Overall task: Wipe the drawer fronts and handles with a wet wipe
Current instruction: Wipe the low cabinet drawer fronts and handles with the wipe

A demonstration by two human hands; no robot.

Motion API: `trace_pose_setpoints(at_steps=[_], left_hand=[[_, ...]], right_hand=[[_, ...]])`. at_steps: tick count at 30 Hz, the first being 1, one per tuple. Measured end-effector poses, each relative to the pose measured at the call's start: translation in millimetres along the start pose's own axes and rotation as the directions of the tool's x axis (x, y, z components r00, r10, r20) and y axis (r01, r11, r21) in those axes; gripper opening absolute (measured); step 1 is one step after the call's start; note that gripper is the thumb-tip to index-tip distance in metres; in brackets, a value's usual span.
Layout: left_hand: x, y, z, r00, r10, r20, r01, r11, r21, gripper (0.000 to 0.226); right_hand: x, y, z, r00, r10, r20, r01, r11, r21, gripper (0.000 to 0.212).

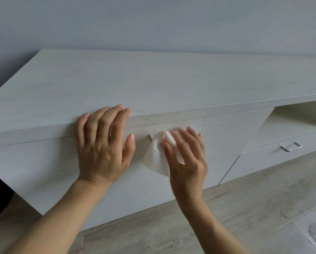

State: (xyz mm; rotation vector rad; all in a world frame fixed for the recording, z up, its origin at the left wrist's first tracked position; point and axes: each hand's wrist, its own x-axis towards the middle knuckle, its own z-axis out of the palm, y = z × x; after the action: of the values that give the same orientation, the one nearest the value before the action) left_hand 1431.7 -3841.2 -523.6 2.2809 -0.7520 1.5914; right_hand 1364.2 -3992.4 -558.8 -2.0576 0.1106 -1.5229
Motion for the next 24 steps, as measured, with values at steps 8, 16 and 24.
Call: trace_pose_setpoints(at_steps=[8,16,24], left_hand=[[0.3,0.3,-0.7,1.000,0.001,0.003,-0.001,1.000,-0.015,0.044],[-0.6,0.2,-3.5,0.999,-0.012,0.044,0.013,1.000,-0.021,0.044],[0.3,1.3,-5.8,0.998,-0.025,0.057,0.028,0.999,-0.044,0.043]], right_hand=[[0.4,3.3,-5.7,0.998,-0.056,-0.001,0.056,0.998,0.008,0.024],[0.1,-9.1,3.6,0.995,-0.099,0.012,0.099,0.995,0.006,0.024],[16.2,-21.9,-17.1,0.997,0.078,0.020,-0.079,0.996,0.046,0.017]])
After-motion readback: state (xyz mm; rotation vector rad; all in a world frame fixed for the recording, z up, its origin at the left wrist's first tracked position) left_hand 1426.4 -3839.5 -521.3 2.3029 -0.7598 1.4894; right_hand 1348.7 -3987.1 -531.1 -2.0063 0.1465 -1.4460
